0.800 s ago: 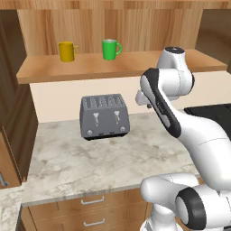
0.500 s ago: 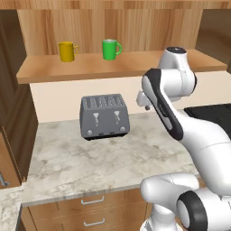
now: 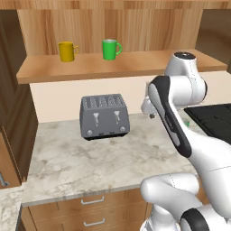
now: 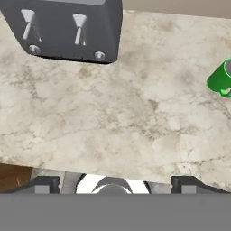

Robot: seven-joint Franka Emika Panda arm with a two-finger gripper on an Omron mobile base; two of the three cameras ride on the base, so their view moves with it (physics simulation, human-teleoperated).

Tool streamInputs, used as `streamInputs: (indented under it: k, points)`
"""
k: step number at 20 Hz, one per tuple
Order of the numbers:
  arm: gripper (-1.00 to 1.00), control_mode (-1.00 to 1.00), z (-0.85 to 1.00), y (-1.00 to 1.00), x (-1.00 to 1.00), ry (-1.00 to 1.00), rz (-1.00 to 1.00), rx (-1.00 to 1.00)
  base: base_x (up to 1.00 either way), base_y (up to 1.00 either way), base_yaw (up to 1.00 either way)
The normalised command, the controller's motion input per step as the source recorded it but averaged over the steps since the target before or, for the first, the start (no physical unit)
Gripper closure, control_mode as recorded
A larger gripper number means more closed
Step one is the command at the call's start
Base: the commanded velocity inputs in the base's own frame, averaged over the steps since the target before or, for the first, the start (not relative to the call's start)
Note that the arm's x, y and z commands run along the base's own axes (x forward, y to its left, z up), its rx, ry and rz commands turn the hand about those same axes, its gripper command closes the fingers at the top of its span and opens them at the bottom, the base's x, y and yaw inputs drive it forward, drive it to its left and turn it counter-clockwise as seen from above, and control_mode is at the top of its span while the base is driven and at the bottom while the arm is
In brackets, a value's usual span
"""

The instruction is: Pick the mug on the counter and place it in the cabinet with the handle facing the right, like the mugs already inside.

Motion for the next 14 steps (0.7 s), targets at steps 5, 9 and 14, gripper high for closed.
streamInputs:
  k: [5, 9, 14]
  points:
    - [-1.00, -1.00, -0.23, -0.19, -0.24, -0.08, 0.00, 0.00, 0.00, 0.00, 0.00]
    - [-1.00, -1.00, -0.29, -0.24, -0.17, -0.16, 0.00, 0.00, 0.00, 0.00, 0.00]
    - [-1.00, -1.00, -0.29, -0.25, -0.07, -0.16, -0.01, 0.00, 0.00, 0.00, 0.00]
